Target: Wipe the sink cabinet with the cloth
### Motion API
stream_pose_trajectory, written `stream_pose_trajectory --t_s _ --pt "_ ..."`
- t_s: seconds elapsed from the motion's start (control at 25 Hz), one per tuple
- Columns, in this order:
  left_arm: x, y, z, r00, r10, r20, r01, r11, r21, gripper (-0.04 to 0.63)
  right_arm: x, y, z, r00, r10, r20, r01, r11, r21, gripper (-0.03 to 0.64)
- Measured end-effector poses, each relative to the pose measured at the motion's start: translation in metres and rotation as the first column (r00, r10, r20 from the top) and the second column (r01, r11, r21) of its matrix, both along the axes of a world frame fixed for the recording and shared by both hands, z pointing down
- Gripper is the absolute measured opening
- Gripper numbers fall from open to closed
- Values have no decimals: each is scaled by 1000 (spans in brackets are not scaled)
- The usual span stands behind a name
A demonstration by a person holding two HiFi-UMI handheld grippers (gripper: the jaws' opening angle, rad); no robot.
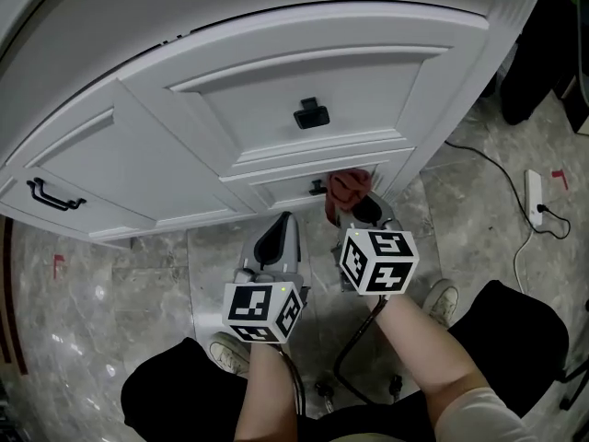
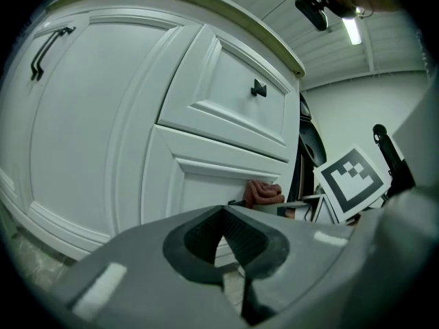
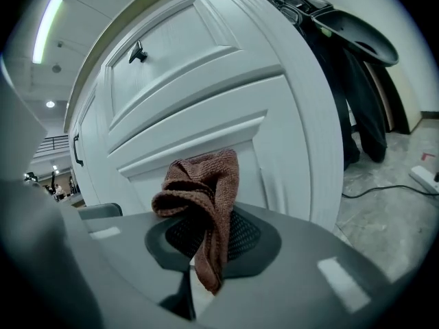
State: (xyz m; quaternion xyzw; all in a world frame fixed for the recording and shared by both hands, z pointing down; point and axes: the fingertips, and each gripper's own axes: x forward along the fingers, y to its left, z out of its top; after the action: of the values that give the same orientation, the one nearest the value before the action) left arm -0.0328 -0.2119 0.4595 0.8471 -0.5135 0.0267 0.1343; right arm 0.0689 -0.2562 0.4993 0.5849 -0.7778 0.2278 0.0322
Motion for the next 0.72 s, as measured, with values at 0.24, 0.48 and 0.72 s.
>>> stream_pose_trajectory --t_s 0.24,0.48,0.72 --pt "16 -6 0 1000 17 -9 -17 1000 1 2 37 0 3 998 68 -13 -69 998 -11 80" --pt "38 -5 8 999 45 -21 -46 999 -9 0 71 6 1 992 106 -62 -105 994 11 81" --pt "50 3 16 997 77 14 -77 997 -17 0 111 8 9 983 177 -47 -179 983 -42 80"
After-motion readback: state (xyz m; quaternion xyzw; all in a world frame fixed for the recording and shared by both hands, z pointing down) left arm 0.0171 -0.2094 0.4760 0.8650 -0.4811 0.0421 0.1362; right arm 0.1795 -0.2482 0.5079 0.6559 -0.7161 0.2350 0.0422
